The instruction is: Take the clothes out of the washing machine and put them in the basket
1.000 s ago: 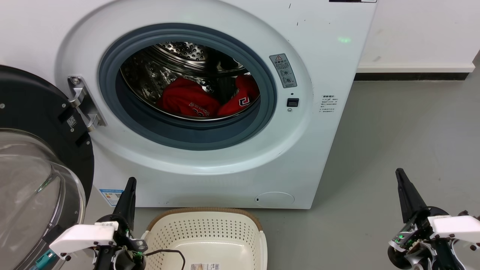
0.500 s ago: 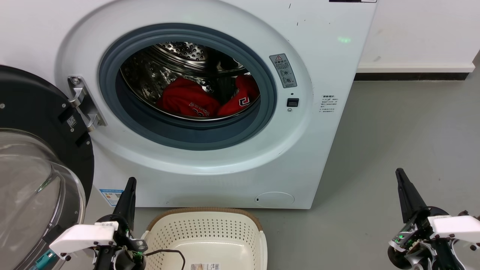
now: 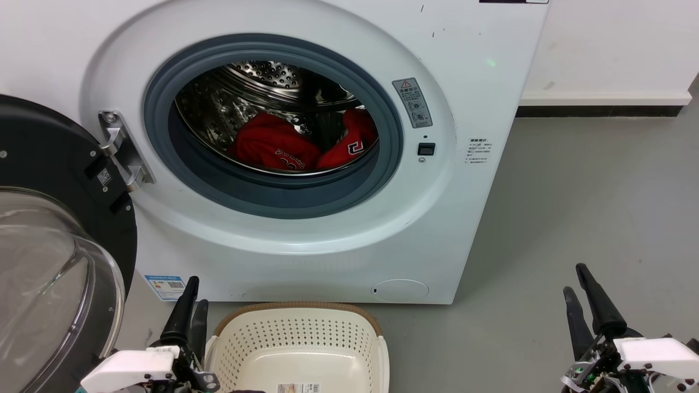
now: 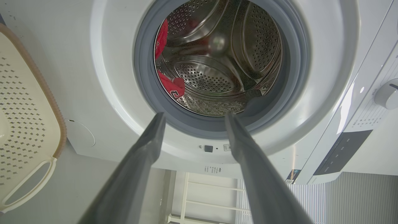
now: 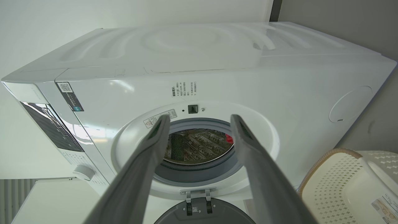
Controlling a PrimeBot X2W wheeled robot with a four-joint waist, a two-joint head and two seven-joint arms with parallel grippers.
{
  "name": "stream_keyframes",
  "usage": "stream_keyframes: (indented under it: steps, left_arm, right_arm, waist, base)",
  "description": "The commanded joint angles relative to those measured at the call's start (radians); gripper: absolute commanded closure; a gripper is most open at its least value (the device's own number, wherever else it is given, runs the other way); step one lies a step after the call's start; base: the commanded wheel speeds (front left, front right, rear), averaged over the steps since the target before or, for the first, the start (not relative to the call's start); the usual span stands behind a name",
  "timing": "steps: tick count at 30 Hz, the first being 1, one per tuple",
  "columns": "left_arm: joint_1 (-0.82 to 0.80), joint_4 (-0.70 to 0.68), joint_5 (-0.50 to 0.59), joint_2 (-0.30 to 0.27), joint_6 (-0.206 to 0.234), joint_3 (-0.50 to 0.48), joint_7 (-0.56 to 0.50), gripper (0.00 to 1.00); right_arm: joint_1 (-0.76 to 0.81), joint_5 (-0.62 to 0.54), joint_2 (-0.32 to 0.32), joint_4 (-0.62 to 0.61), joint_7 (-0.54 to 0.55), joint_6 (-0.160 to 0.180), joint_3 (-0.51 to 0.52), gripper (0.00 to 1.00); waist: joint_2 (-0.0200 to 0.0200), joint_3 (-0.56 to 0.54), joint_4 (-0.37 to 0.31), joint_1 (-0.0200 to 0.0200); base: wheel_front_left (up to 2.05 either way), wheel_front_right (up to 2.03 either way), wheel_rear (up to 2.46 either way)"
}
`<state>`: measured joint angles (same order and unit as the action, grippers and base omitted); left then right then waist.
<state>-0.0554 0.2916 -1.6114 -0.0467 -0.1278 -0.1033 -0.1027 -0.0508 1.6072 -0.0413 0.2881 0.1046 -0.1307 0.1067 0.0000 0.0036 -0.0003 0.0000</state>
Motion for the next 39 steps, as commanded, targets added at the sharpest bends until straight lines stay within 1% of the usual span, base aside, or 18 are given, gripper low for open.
stream_keyframes:
  steps: [1,9,13,22,27,29,32,34,39]
  left_arm:
    - [-0.016,-0.024,0.005,-0.001,-0.001,0.003,0.008,0.0]
    - [0.0,-0.056,0.024,-0.002,-0.001,0.014,0.048,0.0]
    - [0.006,-0.066,0.053,-0.002,-0.001,0.006,0.066,0.0]
    - [0.011,-0.078,0.171,-0.002,-0.001,-0.06,0.105,0.0]
    - [0.006,-0.077,0.247,-0.002,0.005,-0.107,0.125,0.0]
    - [0.001,-0.094,0.297,-0.003,0.009,-0.125,0.136,0.0]
    - [-0.003,-0.139,0.393,-0.003,0.031,-0.145,0.147,0.0]
    - [-0.005,-0.181,0.447,-0.003,0.063,-0.148,0.154,0.0]
    - [0.009,-0.272,0.558,-0.003,0.134,-0.108,0.172,0.0]
  right_arm:
    - [-0.018,-0.009,-0.002,-0.023,-0.008,0.0,-0.006,0.0]
    - [-0.005,-0.045,-0.003,-0.046,-0.048,0.0,-0.016,0.0]
    - [-0.003,-0.079,-0.004,-0.055,-0.067,0.0,-0.013,0.0]
    - [-0.001,-0.27,-0.005,-0.063,-0.106,0.0,0.015,0.0]
    - [-0.007,-0.415,-0.005,-0.097,-0.126,0.0,0.032,0.0]
    - [-0.009,-0.504,-0.006,-0.126,-0.137,0.0,0.039,0.0]
    - [-0.01,-0.586,-0.006,-0.155,-0.148,0.0,0.035,0.0]
    - [-0.01,-0.641,-0.006,-0.174,-0.155,0.0,0.03,0.0]
    - [-0.008,-0.796,-0.007,-0.226,-0.173,0.0,0.02,0.0]
  waist:
    - [0.0,0.0,0.0,0.0]
    - [0.0,0.001,-0.002,0.0]
    - [0.0,0.002,-0.002,0.0]
    - [0.0,0.003,-0.003,0.0]
    - [0.0,0.003,-0.002,0.0]
    - [0.0,0.004,-0.001,0.0]
    - [0.0,0.006,-0.001,0.0]
    - [0.0,0.008,-0.001,0.0]
    - [0.0,0.011,-0.001,0.0]
  base:
    - [0.0,0.0,0.0]
    - [0.0,0.0,0.0]
    - [0.0,0.0,0.0]
    - [0.0,0.0,0.0]
    - [0.0,0.0,0.0]
    - [0.0,0.0,0.0]
    - [0.0,0.0,0.0]
    - [0.0,0.0,0.0]
    - [0.0,0.0,0.0]
